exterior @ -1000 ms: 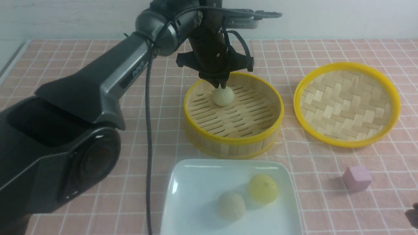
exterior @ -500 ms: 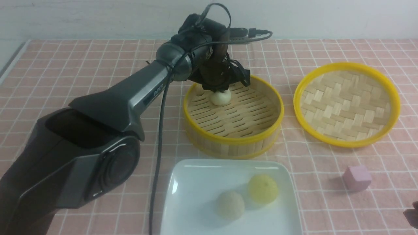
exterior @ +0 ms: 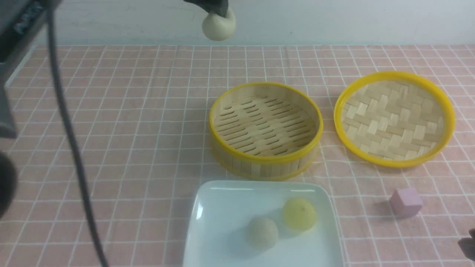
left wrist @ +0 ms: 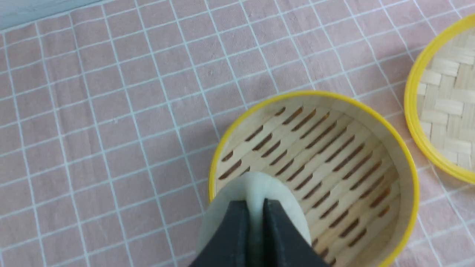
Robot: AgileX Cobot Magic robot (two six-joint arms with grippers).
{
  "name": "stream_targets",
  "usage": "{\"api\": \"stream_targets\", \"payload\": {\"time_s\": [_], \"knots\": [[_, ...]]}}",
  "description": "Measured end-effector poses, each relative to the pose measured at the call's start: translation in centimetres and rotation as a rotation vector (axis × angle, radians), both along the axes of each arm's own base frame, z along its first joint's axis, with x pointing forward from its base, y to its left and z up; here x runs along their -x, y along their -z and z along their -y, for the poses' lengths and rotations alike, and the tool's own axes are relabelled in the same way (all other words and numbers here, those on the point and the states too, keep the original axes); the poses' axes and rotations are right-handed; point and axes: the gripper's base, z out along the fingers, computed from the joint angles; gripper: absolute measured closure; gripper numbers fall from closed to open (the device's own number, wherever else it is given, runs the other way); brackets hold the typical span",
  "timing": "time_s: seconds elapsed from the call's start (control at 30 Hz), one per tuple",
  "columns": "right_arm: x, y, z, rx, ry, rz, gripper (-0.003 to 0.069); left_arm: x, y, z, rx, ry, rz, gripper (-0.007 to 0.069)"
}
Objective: Put the steamed buns into the plate on the pink tablecloth.
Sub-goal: 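Carry the bun from the bamboo steamer to the plate with the left gripper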
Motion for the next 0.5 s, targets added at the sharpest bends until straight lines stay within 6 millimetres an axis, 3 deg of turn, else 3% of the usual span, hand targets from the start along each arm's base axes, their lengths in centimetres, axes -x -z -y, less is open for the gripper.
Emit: {"api": "stream_targets", "payload": {"time_s": [0.07,0.13,0.17,0.23,0.27,0.33,0.5], "knots": [[0.0,0.0,0.0,-0.002,0.003,-0.001,0.0526,0.9,0.8,-0.2,0.002,0.015,-0.056,0.0595],[0.0,0.0,0.0,-0.004,0.006,-0.003,0.0524,2.6,5.1,0.2,-0.028,0.050,-0.241,0.0595],[0.0,0.0,0.0,-0.005,0.007,-0.003,0.0523,3.1,6.4,0.4,-0.041,0.060,-0.288,0.0595],[0.0,0.0,0.0,-0.006,0.009,-0.004,0.0522,4.8,11.0,0.6,-0.109,0.061,-0.444,0.0595],[0.0,0.0,0.0,-0.006,0.009,-0.004,0.0522,4.9,11.5,0.6,-0.116,0.059,-0.459,0.0595],[0.0,0.0,0.0,-0.007,0.011,-0.007,0.0516,6.7,16.3,1.3,-0.143,0.040,-0.539,0.0589],[0.0,0.0,0.0,-0.019,0.025,-0.009,0.0508,7.8,20.3,3.0,-0.131,0.058,-0.487,0.0559]]}}
